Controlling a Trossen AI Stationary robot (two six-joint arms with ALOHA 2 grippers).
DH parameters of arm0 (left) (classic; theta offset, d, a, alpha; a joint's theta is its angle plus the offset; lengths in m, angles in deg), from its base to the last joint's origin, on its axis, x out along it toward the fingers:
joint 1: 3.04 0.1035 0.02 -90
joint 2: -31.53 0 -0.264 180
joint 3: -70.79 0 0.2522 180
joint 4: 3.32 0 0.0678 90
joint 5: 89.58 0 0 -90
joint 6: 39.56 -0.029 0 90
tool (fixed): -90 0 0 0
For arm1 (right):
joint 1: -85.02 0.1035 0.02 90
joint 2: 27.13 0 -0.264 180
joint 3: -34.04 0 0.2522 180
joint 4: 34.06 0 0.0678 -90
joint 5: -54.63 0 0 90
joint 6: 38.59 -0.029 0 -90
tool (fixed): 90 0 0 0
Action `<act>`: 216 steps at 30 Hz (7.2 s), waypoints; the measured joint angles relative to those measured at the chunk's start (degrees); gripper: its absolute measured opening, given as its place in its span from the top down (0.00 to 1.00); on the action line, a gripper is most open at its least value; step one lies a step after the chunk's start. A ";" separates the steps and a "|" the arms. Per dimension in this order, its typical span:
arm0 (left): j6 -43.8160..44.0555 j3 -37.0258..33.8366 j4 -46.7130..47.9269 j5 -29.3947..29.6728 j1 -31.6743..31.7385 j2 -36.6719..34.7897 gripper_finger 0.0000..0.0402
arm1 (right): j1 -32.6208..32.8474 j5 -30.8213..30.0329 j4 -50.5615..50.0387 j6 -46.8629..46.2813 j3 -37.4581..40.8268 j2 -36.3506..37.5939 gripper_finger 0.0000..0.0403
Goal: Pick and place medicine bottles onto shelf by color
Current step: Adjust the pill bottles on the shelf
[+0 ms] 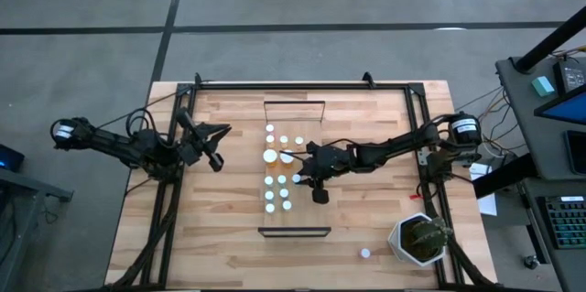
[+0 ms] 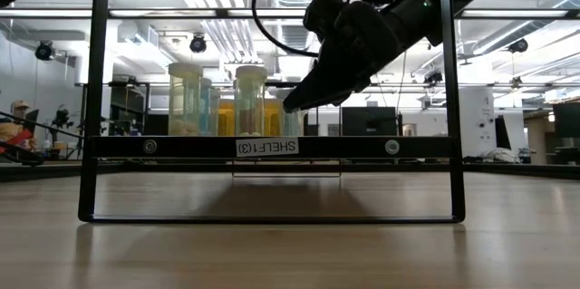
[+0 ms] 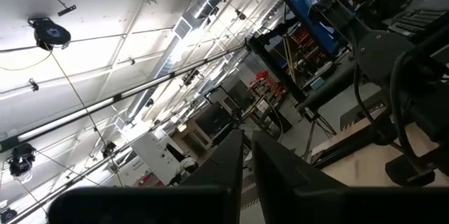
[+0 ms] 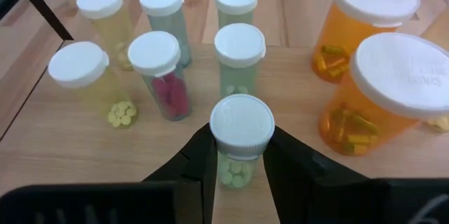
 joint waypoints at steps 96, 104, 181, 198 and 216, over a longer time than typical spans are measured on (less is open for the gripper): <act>27.96 12.70 -1.62 -14.79 -6.47 15.74 0.96 | 18.99 -9.39 -63.57 -39.83 -30.23 13.11 0.64; 23.33 12.63 -1.21 -14.72 -6.47 14.29 0.96 | 21.57 -6.35 -65.54 -46.34 -31.17 9.99 0.64; 15.46 12.52 1.79 -10.16 -6.45 14.97 0.96 | 39.83 -3.51 -72.39 -49.60 -30.99 -5.60 0.51; 15.54 12.52 1.85 -10.16 -6.45 14.97 0.96 | 41.63 -6.69 -69.96 -50.19 -30.01 -6.45 0.51; 15.56 12.52 1.82 -10.17 -6.45 14.97 0.96 | 41.92 -6.49 -70.18 -49.42 -29.94 -10.51 0.59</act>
